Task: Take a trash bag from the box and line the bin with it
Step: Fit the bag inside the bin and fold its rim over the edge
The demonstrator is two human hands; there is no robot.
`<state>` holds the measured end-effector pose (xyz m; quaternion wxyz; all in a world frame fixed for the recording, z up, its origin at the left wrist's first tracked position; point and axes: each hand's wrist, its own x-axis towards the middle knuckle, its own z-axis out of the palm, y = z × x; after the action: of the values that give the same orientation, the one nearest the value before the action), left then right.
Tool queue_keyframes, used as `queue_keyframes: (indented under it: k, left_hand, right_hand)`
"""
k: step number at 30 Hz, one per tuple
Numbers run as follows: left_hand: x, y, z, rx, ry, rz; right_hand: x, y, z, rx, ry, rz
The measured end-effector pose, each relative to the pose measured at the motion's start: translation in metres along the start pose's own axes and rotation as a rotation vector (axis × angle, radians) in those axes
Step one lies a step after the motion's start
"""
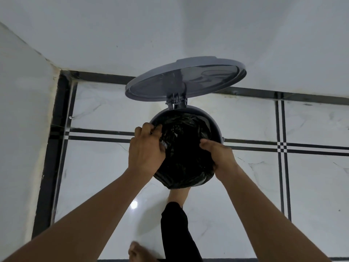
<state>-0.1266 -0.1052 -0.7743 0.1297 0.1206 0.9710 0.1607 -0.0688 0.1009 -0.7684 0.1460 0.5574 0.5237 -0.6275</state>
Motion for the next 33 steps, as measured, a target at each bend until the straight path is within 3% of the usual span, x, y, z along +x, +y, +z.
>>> queue_keyframes:
  k: [3, 6, 10, 13, 17, 22, 26, 29, 31, 33]
  left_hand:
    - [0.001, 0.004, -0.002, -0.046, 0.021, 0.01]
    - [0.002, 0.004, -0.005, -0.062, 0.112, 0.079]
    - [0.007, -0.007, -0.009, -0.01, 0.095, 0.173]
    - [0.012, -0.005, -0.014, -0.001, 0.073, 0.164]
    - [0.024, -0.007, -0.016, -0.104, 0.114, 0.069]
    - [0.044, -0.005, -0.014, -0.343, 0.047, -0.132]
    - [0.061, -0.018, -0.009, -0.11, -0.138, -0.105]
    - [0.077, -0.028, -0.007, -0.098, -0.275, -0.181]
    - [0.085, -0.034, -0.007, -0.247, -0.333, -0.248]
    - [0.094, -0.042, -0.007, -0.547, -0.398, -0.431]
  right_hand:
    - [-0.002, 0.004, -0.009, -0.508, 0.139, -0.264]
    - [-0.002, -0.008, -0.02, -0.758, 0.314, -0.57]
    - [0.007, -0.022, -0.032, -0.914, 0.271, -0.711]
    - [0.015, -0.034, -0.038, -0.9, 0.257, -0.821]
    - [0.018, -0.042, -0.036, -1.151, 0.163, -0.961]
    - [0.027, -0.062, -0.015, -1.399, 0.124, -0.917]
    - [0.049, -0.087, 0.0, -1.397, -0.02, -0.786]
    - [0.067, -0.107, 0.008, -1.42, -0.14, -0.623]
    - [0.077, -0.118, 0.014, -1.433, -0.217, -0.501]
    - [0.083, -0.126, 0.018, -1.416, -0.304, -0.387]
